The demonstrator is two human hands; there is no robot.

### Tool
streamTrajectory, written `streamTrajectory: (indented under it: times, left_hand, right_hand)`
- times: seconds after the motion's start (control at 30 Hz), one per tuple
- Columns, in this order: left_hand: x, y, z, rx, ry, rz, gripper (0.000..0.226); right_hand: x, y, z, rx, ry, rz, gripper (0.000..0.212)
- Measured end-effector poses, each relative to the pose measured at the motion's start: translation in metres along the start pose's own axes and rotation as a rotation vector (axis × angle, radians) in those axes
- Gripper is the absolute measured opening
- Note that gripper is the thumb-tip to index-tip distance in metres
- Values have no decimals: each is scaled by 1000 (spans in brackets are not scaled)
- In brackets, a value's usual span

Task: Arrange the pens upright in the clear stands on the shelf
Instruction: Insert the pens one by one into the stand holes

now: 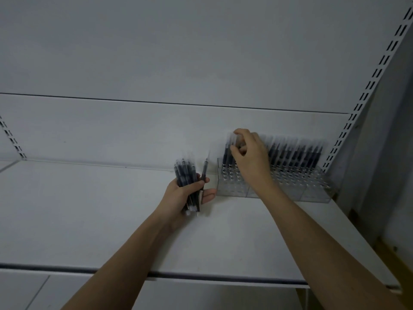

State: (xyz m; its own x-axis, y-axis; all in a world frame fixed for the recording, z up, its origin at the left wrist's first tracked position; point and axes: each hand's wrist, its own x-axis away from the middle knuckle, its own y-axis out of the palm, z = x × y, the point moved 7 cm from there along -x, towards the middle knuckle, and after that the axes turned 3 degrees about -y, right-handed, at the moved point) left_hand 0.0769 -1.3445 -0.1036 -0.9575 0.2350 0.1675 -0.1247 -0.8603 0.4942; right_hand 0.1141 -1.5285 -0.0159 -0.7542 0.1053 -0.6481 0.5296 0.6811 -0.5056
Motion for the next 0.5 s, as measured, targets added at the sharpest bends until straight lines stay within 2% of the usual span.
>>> streamTrajectory:
  times: [0.1,0.23,0.33,0.43,0.5]
  left_hand:
    - [1,2,-3,-21,-25,-17,19]
    - [3,7,-3,-57,-40,-55,24]
    - [7,16,-3,-89,-27,-138,29]
    - [9,17,-5,-156,-28,-147,29]
    - [9,17,-7,-200,-48,-133,26]
  right_hand:
    - [17,-7,-12,-156,32,96,27]
    - [56,13,-20,-410,165,12,25]
    - [78,28,-20,-548,208,-48,32]
    - [85,31,-16,-651,256,-48,43]
    - [87,30,-10,-680,295,-33,43]
